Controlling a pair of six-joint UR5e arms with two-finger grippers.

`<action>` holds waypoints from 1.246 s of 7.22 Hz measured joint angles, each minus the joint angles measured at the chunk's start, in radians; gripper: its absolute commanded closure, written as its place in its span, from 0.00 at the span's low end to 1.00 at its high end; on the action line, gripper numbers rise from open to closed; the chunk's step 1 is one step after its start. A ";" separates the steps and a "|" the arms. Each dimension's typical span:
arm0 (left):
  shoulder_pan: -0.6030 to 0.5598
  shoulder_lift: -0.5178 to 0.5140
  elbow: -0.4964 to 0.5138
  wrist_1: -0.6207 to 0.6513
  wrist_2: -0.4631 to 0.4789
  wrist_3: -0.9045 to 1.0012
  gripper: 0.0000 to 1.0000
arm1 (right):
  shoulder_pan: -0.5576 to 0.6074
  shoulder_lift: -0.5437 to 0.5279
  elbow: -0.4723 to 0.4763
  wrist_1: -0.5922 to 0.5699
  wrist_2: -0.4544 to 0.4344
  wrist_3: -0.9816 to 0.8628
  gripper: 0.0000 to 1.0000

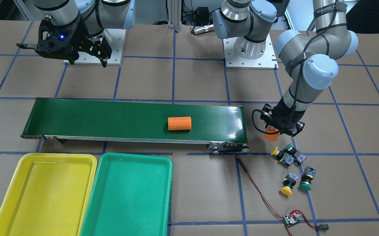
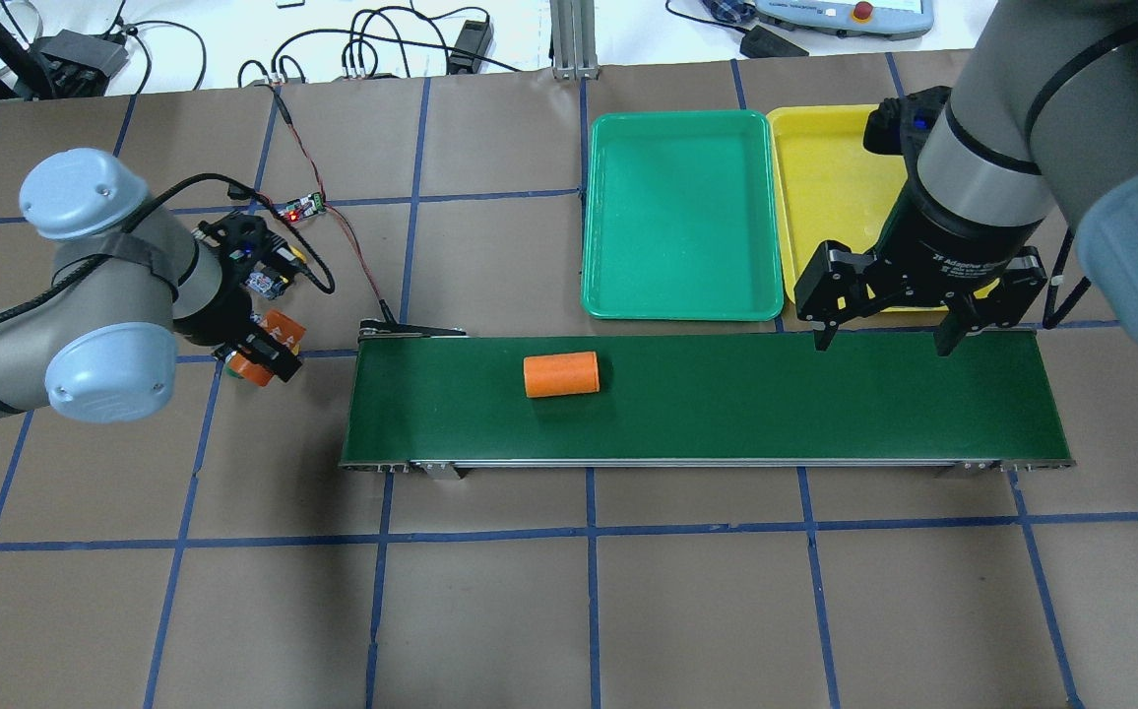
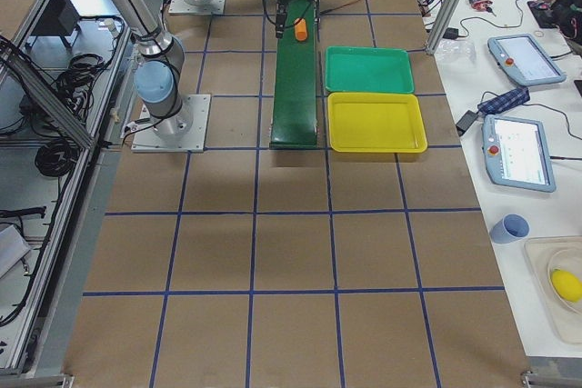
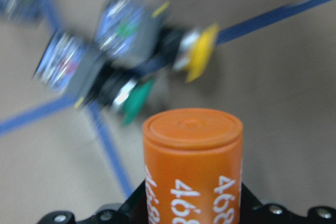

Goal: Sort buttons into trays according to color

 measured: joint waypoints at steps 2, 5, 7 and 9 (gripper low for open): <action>-0.128 0.044 -0.002 0.007 -0.004 0.252 1.00 | 0.000 0.000 -0.001 -0.001 0.001 0.000 0.00; -0.190 0.076 -0.065 0.025 -0.042 0.506 1.00 | 0.000 0.000 -0.001 -0.001 0.001 0.000 0.00; -0.222 0.055 -0.078 0.028 -0.049 0.564 1.00 | 0.000 0.000 -0.002 -0.001 0.001 0.000 0.00; -0.241 0.040 -0.075 0.033 -0.043 0.564 0.51 | 0.000 0.000 -0.001 -0.001 0.001 -0.001 0.00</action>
